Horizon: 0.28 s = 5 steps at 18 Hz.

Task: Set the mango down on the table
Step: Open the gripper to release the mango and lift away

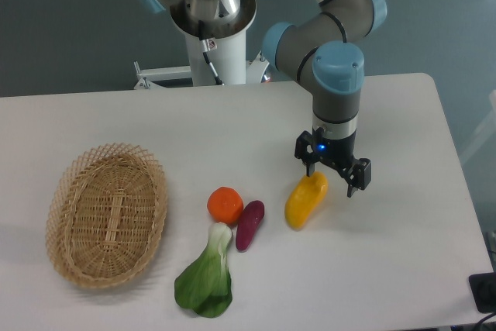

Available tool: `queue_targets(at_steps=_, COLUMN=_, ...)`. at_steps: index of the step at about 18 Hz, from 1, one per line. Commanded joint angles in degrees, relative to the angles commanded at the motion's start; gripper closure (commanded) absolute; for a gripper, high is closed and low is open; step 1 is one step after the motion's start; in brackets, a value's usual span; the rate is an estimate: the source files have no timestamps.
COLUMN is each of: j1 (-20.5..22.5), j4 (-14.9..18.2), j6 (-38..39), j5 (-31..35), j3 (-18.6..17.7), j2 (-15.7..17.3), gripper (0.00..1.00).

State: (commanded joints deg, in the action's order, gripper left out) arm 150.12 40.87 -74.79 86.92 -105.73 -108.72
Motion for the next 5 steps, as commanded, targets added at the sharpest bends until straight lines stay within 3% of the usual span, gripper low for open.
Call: queue_targets(at_steps=5, j1=0.09, j4=0.00, j6=0.00, j5=0.00, j3=0.09, j2=0.00, gripper=0.00)
